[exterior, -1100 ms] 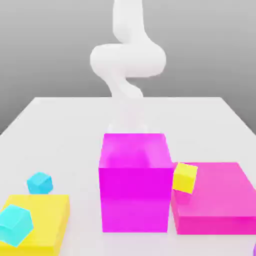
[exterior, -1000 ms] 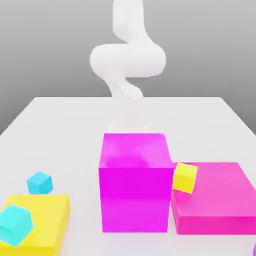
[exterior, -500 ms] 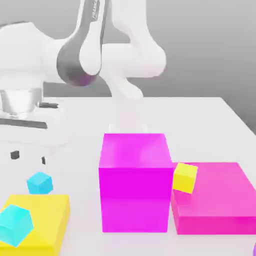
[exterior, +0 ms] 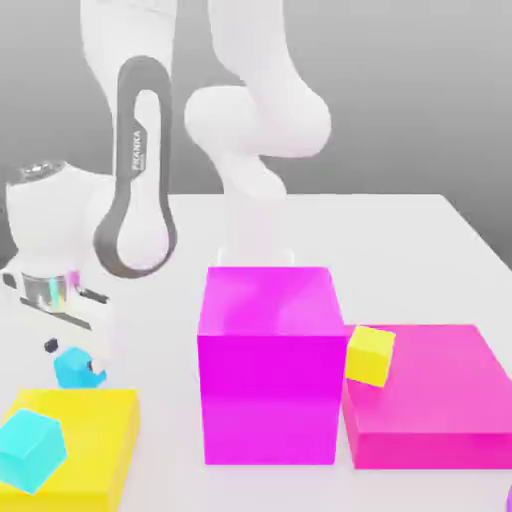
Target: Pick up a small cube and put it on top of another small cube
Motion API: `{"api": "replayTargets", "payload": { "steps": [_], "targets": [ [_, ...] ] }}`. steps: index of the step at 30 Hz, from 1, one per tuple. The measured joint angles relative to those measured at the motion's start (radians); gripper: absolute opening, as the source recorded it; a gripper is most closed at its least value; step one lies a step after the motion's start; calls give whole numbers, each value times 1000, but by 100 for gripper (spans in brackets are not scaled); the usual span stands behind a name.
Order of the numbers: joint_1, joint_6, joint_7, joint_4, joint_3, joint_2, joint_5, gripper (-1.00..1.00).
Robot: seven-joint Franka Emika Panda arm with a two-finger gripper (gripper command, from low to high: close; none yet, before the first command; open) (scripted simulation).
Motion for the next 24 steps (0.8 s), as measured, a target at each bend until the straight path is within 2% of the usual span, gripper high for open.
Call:
{"api": "replayTargets", "payload": {
  "steps": [1, 8, 15, 20, 24],
  "targets": [
    [-21, 10, -12, 3, 24, 14, 16, -100],
    [-21, 9, -10, 3, 25, 13, 14, -100],
    [120, -83, 145, -31, -165, -121, -193, -100],
    [150, -155, 269, -59, -232, -225, -357, -100],
    [241, -209, 273, 41, -174, -233, -327, -100]
  ]
}}
